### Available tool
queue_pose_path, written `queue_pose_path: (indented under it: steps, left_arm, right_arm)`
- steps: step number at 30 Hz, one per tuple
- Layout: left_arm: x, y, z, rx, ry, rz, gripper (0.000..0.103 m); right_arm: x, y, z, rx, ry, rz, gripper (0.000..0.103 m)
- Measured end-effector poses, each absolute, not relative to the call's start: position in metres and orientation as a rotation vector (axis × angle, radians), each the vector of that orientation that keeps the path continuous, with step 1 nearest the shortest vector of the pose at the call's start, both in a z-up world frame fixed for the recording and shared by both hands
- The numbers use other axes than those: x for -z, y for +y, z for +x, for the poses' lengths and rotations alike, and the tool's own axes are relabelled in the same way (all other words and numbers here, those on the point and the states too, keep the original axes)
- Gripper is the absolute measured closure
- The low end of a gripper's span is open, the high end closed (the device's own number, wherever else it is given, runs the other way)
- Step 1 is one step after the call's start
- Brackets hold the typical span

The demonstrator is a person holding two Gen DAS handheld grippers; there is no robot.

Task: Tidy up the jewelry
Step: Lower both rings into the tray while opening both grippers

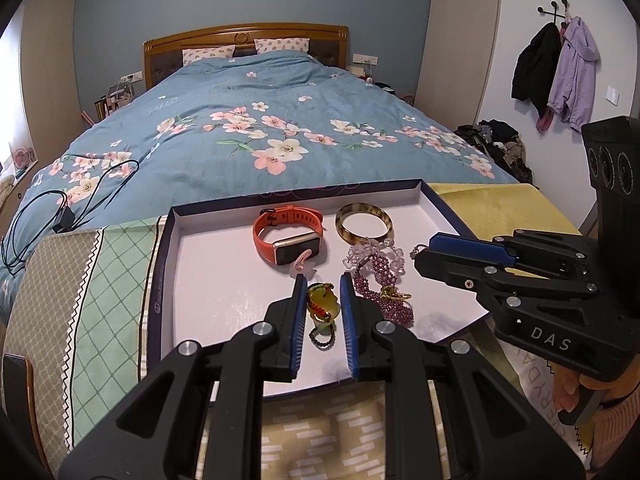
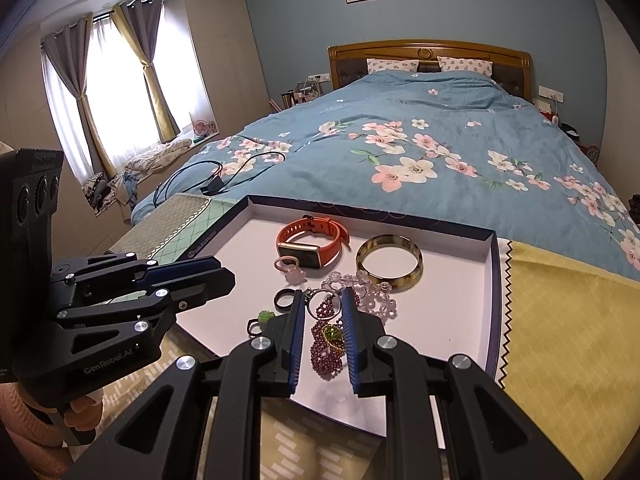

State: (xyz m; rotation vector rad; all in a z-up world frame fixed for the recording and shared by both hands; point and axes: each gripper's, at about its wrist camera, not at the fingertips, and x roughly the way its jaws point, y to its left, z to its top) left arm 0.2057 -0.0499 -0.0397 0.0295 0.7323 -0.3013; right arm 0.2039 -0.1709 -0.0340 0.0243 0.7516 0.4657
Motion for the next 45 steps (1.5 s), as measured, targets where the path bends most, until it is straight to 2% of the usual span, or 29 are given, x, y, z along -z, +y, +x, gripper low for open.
queue_pose_path:
  steps: [45]
  left_arm:
    - [0.080, -0.055, 0.245, 0.255, 0.835, 0.025, 0.086]
  right_arm:
    - [0.069, -0.160, 0.236, -0.420, 0.868, -0.003, 0.086]
